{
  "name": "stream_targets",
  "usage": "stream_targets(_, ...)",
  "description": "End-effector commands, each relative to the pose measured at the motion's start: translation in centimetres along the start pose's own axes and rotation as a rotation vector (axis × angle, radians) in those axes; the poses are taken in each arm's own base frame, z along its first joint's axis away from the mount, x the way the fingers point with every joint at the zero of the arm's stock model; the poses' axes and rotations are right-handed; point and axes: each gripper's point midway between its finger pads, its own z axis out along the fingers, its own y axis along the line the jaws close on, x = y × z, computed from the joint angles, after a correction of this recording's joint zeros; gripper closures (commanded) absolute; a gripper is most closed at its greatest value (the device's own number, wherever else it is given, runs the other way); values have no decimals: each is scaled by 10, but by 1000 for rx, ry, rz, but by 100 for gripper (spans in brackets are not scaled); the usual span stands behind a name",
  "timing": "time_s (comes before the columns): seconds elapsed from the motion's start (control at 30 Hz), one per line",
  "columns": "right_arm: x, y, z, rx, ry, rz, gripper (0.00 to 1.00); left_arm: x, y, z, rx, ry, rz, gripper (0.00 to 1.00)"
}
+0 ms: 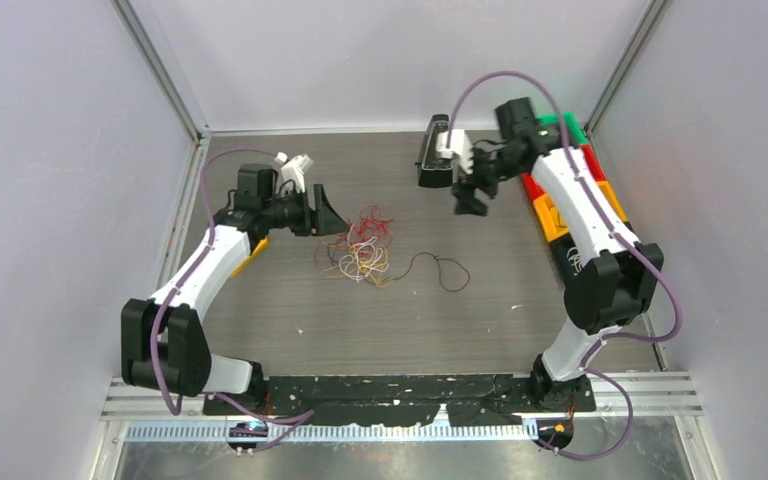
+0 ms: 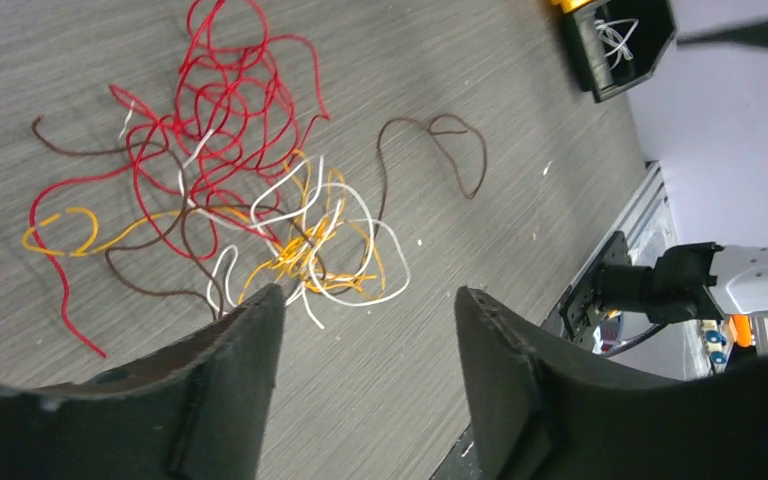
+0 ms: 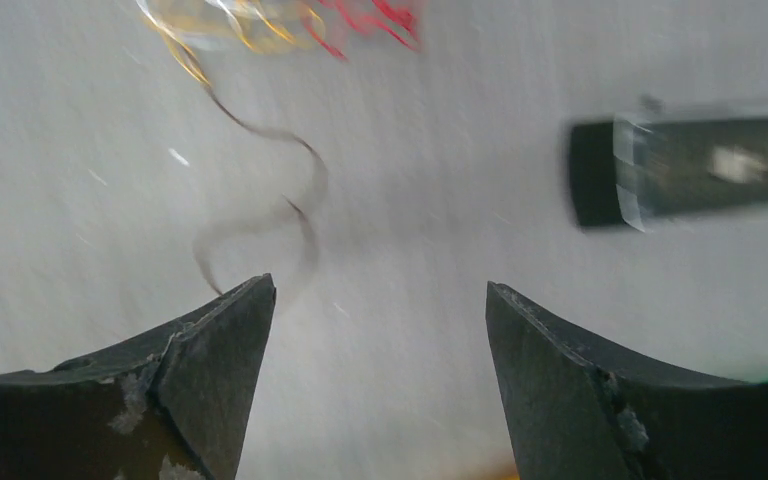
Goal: Untangle the cables
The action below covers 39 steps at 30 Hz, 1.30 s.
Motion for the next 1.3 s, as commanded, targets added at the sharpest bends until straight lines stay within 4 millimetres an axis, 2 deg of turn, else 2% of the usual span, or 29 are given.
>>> stream_targets(0.0, -59, 45, 54, -79, -173, 460, 18, 11, 24, 5, -55, 52, -43, 41)
stream_targets(0.03, -82, 48, 67, -76, -220, 455, 18, 8, 32, 4, -74, 39, -59, 44)
stream_targets(0.07, -82, 54, 80, -78, -210, 468, 18, 2, 41, 2, -96, 17, -70, 46)
stream_targets(0.1, -95, 57, 94, -74, -218, 470, 18, -2, 50, 0, -122, 0, -83, 49)
stream_targets(0.13, -97, 58, 106, -82, -209, 481, 18, -6, 61, -2, -155, -10, -91, 51)
stream_targets(0.17, -109, 58, 113, -73, -218, 485, 18, -12, 71, -6, -195, -15, -78, 53)
stream_targets(0.2, -108, 57, 124, -74, -205, 502, 17, -12, 82, -8, -236, -2, -59, 53)
stream_targets(0.23, -119, 54, 129, -60, -217, 513, 17, -16, 89, -10, -265, 4, -28, 53)
stream_targets(0.33, -116, 52, 160, -52, -158, 548, 15, -17, 106, -6, -311, 54, 33, 47)
stream_targets(0.43, -110, 40, 175, -2, -117, 621, 15, -15, 115, 1, -308, 91, 31, 45)
stream_targets(0.57, -103, 24, 197, 50, -111, 658, 17, -15, 102, 16, -201, 65, -16, 40)
stream_targets(0.63, -90, 19, 217, 66, -78, 678, 19, -15, 90, 23, -152, 61, -12, 36)
stream_targets(0.7, -82, 13, 227, 90, -54, 681, 21, -15, 82, 29, -128, 57, -1, 34)
stream_targets(0.8, -74, 11, 229, 100, -37, 672, 23, -16, 72, 33, -105, 54, 7, 34)
stream_targets(0.97, -59, 26, 220, 84, -28, 707, 27, -18, 70, 32, -107, 44, 14, 33)
stream_targets(1.1, -44, 33, 230, 87, -16, 730, 40, -18, 68, 32, -102, 43, 15, 33)
stream_targets(1.17, -40, 35, 234, 82, -8, 732, 51, -17, 68, 32, -102, 44, 16, 32)
stream_targets(1.27, -30, 33, 236, 86, 10, 741, 55, -20, 64, 31, -94, 41, 24, 31)
